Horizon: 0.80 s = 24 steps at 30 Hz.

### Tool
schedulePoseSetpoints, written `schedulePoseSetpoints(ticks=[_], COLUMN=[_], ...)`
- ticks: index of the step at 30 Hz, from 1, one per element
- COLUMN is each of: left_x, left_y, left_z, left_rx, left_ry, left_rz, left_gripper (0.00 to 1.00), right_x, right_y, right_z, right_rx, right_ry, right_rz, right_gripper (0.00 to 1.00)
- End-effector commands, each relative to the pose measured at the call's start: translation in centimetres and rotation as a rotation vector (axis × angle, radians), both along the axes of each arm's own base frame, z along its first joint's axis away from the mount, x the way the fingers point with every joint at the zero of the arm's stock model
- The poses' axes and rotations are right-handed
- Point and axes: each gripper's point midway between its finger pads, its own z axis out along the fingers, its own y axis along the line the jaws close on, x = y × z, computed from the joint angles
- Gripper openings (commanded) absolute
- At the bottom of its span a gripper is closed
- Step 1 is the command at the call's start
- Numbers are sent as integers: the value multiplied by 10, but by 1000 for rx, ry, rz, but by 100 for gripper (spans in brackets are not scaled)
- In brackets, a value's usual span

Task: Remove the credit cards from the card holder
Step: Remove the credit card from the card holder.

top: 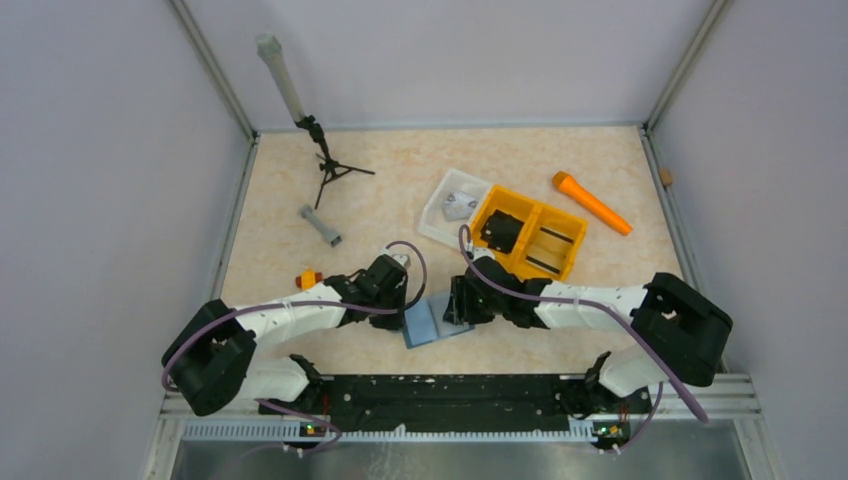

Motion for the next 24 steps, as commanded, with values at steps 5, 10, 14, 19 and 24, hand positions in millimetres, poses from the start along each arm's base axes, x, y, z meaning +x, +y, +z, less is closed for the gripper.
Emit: schedulePoseSetpoints(ticks=[5, 10, 14, 19, 24], left_x=[5, 5, 5, 5, 5], left_y=[7, 6, 6, 6, 6], left_z=[-15, -14, -14, -14, -14], left_rx=[48, 46, 45, 46, 45], left_ry=[-22, -22, -22, -21, -18], left_rz=[4, 3, 2, 2, 0], left_gripper=[8, 8, 8, 7, 7], right_x=[-8, -10, -11, -12, -14], right_y=[19, 28, 34, 40, 43], right_z=[4, 12, 23, 36, 37], right_rx=[54, 104, 145, 196, 203], right_ry=[15, 15, 7, -2, 1], right_rz=[58, 71, 84, 101, 115], right_gripper=[47, 44, 39, 30, 30])
